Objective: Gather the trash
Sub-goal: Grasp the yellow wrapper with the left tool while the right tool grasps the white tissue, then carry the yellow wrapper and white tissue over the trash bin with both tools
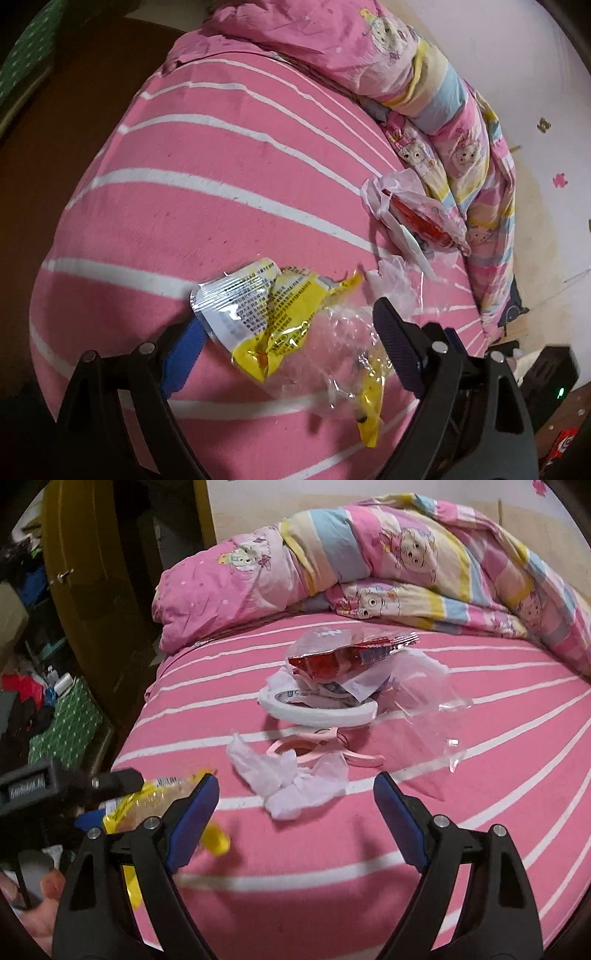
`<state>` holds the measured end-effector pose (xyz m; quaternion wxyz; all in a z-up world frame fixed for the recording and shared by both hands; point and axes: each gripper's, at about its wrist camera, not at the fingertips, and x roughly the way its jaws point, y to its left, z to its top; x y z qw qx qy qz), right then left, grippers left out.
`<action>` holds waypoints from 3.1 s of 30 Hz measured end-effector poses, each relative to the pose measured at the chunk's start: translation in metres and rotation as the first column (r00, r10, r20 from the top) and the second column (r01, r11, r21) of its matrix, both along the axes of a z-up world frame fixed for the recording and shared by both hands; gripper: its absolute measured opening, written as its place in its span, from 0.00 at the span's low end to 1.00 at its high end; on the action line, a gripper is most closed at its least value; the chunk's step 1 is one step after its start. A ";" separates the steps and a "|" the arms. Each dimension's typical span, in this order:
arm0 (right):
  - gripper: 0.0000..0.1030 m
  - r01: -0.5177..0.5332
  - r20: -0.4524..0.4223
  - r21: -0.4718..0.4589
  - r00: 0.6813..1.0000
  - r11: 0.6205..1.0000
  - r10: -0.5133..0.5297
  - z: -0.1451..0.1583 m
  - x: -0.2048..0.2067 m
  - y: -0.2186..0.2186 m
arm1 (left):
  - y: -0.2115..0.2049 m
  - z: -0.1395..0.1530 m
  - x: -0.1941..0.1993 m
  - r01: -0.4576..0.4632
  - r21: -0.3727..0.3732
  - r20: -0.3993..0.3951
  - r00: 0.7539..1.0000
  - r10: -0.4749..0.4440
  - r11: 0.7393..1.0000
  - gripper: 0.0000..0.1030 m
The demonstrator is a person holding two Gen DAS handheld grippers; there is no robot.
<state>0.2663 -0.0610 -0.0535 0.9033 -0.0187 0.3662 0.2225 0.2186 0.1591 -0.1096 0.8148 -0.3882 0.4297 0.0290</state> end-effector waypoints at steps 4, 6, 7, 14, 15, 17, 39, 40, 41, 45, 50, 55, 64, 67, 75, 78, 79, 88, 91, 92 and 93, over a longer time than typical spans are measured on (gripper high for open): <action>0.82 0.004 -0.024 0.007 1.000 1.000 -0.004 -0.006 0.015 0.006 | -0.009 0.001 0.007 0.042 0.032 -0.019 0.999 -0.042 0.999 0.69; 0.75 -0.005 -0.032 0.012 0.999 1.000 0.005 -0.008 0.019 0.009 | -0.013 0.001 0.010 0.060 0.032 -0.026 0.998 -0.060 0.998 0.60; 0.68 -0.011 -0.037 0.011 0.999 1.000 0.011 -0.010 0.020 0.011 | -0.015 0.000 0.012 0.069 0.034 -0.030 0.997 -0.068 0.997 0.59; 0.53 -0.015 -0.090 -0.023 0.996 1.000 0.013 -0.023 0.027 0.022 | -0.022 -0.002 0.017 0.075 0.019 -0.031 0.997 -0.074 0.997 0.47; 0.53 -0.004 -0.090 -0.013 0.996 1.000 0.002 -0.023 0.028 0.020 | -0.022 -0.003 0.018 0.073 0.012 -0.029 0.997 -0.073 0.997 0.44; 0.53 0.011 -0.089 -0.001 0.996 1.000 -0.011 -0.023 0.032 0.017 | -0.022 -0.005 0.018 0.069 -0.006 -0.027 0.997 -0.069 0.998 0.41; 0.03 -0.033 -0.096 0.027 0.995 0.999 0.035 -0.010 0.019 0.012 | -0.032 0.006 0.012 0.060 -0.043 0.046 0.997 -0.058 0.997 0.22; 0.03 -0.035 -0.090 0.039 0.995 0.999 0.038 -0.006 0.016 0.009 | -0.033 0.009 0.010 0.061 -0.043 0.060 0.996 -0.059 0.997 0.22; 0.03 -0.036 -0.084 0.046 0.996 0.998 0.040 -0.003 0.013 0.007 | -0.035 0.012 0.009 0.063 -0.039 0.070 0.996 -0.061 0.997 0.21; 0.03 -0.055 -0.048 0.083 0.997 0.995 0.060 0.010 -0.002 -0.005 | -0.041 0.025 0.001 0.070 0.004 0.111 0.991 -0.070 0.998 0.15; 0.02 -0.085 -0.015 0.142 0.996 0.986 0.088 0.029 -0.026 -0.021 | -0.043 0.037 -0.017 0.068 -0.001 0.180 0.981 -0.067 0.998 0.15; 0.02 -0.100 0.017 0.170 0.995 0.980 0.098 0.044 -0.047 -0.033 | -0.046 0.049 -0.037 0.062 -0.004 0.227 0.972 -0.059 0.998 0.15; 0.03 -0.098 0.041 0.300 0.995 0.949 0.089 0.074 -0.107 -0.084 | -0.065 0.074 -0.084 0.101 -0.077 0.321 0.945 -0.071 0.992 0.15; 0.03 -0.077 0.063 0.354 0.996 0.932 0.058 0.091 -0.137 -0.107 | -0.080 0.086 -0.102 0.139 -0.116 0.349 0.933 -0.091 0.983 0.15; 0.03 -0.005 0.104 0.454 0.993 0.891 -0.048 0.133 -0.202 -0.183 | -0.142 0.126 -0.147 0.276 -0.151 0.432 0.882 -0.188 0.949 0.15; 0.03 0.028 0.128 0.466 0.987 0.884 -0.098 0.148 -0.229 -0.221 | -0.169 0.141 -0.156 0.329 -0.148 0.456 0.859 -0.231 0.933 0.15; 0.03 0.038 0.134 0.472 0.984 0.881 -0.114 0.150 -0.237 -0.231 | -0.181 0.147 -0.159 0.351 -0.145 0.464 0.850 -0.250 0.925 0.15; 0.03 0.194 0.111 0.515 0.951 0.835 -0.290 0.144 -0.309 -0.328 | -0.275 0.168 -0.178 0.537 -0.119 0.474 0.769 -0.428 0.835 0.15; 0.03 0.252 0.092 0.493 0.937 0.833 -0.338 0.135 -0.329 -0.353 | -0.308 0.160 -0.182 0.593 -0.116 0.447 0.748 -0.491 0.797 0.15; 0.03 0.270 0.088 0.483 0.932 0.833 -0.353 0.132 -0.334 -0.360 | -0.320 0.156 -0.185 0.613 -0.115 0.436 0.738 -0.514 0.782 0.15; 0.03 0.301 0.079 0.465 0.923 0.832 -0.377 0.126 -0.344 -0.371 | -0.327 0.153 -0.186 0.625 -0.115 0.429 0.732 -0.529 0.772 0.15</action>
